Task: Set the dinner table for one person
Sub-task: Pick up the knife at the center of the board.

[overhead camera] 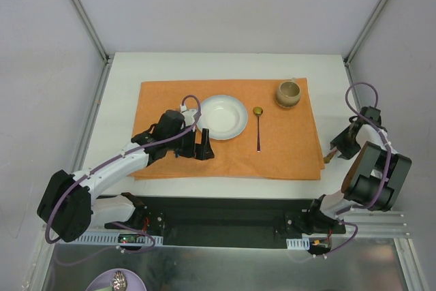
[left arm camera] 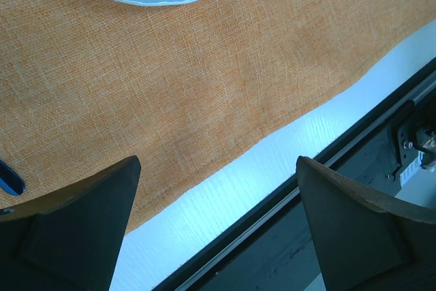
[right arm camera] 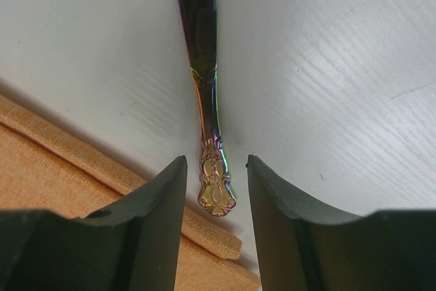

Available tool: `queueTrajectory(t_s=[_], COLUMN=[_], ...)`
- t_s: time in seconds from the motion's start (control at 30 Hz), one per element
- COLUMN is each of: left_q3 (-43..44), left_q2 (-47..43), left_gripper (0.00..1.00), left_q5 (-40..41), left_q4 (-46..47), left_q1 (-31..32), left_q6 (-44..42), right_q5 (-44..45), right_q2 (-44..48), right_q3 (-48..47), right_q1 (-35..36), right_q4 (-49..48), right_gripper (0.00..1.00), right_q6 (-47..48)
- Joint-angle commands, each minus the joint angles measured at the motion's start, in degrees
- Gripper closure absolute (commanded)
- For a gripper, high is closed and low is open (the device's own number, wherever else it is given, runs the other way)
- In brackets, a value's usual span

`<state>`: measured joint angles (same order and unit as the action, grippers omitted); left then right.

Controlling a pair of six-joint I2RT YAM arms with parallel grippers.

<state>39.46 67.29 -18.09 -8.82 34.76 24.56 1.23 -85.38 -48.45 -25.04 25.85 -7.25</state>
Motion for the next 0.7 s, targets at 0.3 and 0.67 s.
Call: queueTrajectory(t_s=[0.3, 0.67], left_q3=[1.14, 0.44], left_q2=[0.92, 0.13], left_gripper=[0.01, 0.01], left_q5=[-2.13, -1.51], left_q4=[1.26, 1.26], left_q1=[-0.93, -1.63], left_q6=[0.23, 0.23], right_q5=[1.05, 1.58], right_q2=[-5.84, -8.39], right_q3=[-3.50, -3.41], right_q1=[-2.47, -2.47], right_q4=[-1.93, -2.73], right_gripper=[0.56, 0.56], right_q6=[1.18, 1.62])
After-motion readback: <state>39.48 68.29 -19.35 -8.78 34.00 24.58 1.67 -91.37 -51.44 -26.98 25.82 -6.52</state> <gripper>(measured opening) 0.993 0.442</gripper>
